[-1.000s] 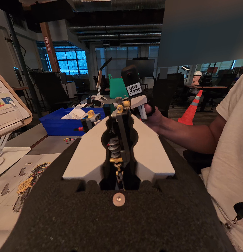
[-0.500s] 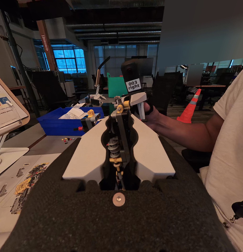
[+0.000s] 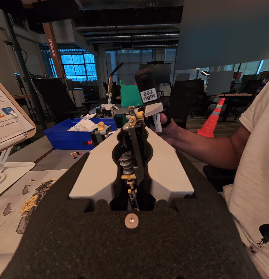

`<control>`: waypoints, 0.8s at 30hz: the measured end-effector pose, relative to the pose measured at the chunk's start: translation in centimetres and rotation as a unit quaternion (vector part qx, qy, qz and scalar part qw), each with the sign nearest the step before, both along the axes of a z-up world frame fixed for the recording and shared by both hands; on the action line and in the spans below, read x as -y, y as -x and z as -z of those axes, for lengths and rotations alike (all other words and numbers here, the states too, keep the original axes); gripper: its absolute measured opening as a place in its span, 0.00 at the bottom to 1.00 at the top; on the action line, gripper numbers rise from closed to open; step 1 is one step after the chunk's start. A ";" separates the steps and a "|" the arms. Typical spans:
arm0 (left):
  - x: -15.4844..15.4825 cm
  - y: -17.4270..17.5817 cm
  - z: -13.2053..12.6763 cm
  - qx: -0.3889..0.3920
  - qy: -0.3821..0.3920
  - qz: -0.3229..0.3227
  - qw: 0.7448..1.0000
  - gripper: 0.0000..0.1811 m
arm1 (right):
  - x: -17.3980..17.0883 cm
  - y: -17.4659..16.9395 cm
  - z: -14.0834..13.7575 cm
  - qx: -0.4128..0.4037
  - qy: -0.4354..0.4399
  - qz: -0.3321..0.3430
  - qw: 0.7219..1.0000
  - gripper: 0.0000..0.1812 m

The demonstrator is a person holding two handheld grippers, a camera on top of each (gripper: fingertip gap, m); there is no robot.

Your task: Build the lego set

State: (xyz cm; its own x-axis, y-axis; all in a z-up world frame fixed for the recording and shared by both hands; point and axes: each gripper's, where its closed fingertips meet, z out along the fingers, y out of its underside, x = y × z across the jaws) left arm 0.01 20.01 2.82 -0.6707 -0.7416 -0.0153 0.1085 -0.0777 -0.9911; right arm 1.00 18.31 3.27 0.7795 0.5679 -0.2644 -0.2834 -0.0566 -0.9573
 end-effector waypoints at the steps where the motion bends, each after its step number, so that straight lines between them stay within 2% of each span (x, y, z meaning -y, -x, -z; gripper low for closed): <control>1: -0.1 -0.1 0.0 0.003 -0.003 -0.009 1.000 0.13 | -0.1 -0.1 0.0 0.003 0.001 0.006 1.000 0.03; 6: -0.7 0.3 0.0 -0.006 -0.007 -0.007 1.000 0.14 | -0.7 0.3 -0.1 -0.026 0.003 -0.005 1.000 0.04; 8: -1.2 0.9 0.1 -0.011 -0.012 -0.008 1.000 0.14 | -1.0 0.6 0.3 -0.005 -0.001 0.005 1.000 0.06; 10: -2.3 1.5 0.2 -0.018 -0.018 -0.024 0.999 0.14 | -1.3 0.5 2.2 0.044 0.025 0.027 0.998 0.20; 14: -4.8 3.2 0.7 -0.034 -0.017 -0.049 0.998 0.14 | -1.9 0.5 5.9 0.151 0.074 0.052 0.984 0.28; 17: -6.0 4.7 1.2 -0.044 -0.013 -0.058 0.997 0.14 | -1.6 0.0 8.6 0.167 0.129 0.044 0.977 0.34; 19: -6.6 5.9 1.7 -0.052 -0.013 -0.063 0.997 0.14 | -1.2 -0.8 12.0 0.160 0.185 0.042 0.969 0.44; 21: -7.1 7.1 2.2 -0.057 -0.012 -0.062 0.996 0.14 | -1.5 -0.2 14.4 0.162 0.211 0.029 0.964 0.48; 22: -7.3 7.6 2.4 -0.059 -0.011 -0.062 0.996 0.14 | -2.1 0.7 14.6 0.172 0.202 0.020 0.964 0.50; 24: -7.9 8.2 2.9 -0.065 -0.005 -0.067 0.996 0.14 | -3.4 2.9 13.1 0.186 0.165 -0.004 0.969 0.55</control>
State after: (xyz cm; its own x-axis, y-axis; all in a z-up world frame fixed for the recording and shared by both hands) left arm -8.23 27.91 -0.04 -0.5628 -0.8246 0.0573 -0.0117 -0.0614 -0.9980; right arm -1.93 21.67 -9.83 0.8511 0.5074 -0.1349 0.0788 -0.3775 -0.9227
